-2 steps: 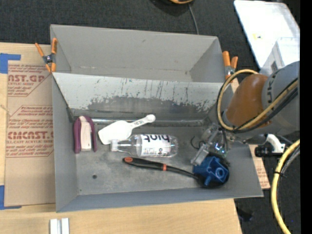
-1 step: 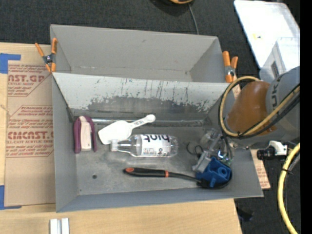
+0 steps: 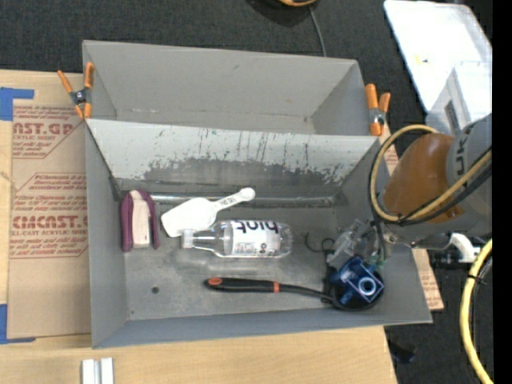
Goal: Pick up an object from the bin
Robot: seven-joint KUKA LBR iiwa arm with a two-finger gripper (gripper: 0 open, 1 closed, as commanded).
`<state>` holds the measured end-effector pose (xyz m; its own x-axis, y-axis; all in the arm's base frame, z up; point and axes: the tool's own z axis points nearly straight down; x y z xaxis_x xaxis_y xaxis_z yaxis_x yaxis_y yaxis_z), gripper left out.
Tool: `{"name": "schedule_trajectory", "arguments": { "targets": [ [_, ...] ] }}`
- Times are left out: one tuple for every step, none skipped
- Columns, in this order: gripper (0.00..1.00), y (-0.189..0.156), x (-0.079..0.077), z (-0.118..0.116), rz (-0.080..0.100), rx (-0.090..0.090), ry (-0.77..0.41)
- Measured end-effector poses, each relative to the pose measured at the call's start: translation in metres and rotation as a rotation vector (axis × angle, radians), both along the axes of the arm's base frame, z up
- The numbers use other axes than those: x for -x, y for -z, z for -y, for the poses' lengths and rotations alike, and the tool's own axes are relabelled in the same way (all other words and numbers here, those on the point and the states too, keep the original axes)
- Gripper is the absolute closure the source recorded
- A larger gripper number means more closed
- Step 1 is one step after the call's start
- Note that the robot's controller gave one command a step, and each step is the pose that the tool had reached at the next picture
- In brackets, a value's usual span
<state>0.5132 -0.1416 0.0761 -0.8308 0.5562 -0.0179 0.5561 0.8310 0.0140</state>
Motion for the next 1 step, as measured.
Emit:
{"name": "schedule_trajectory", "arguments": {
  "targets": [
    [1.0, 0.0, 0.0, 0.0, 0.0, 0.0, 0.0]
  ]
}}
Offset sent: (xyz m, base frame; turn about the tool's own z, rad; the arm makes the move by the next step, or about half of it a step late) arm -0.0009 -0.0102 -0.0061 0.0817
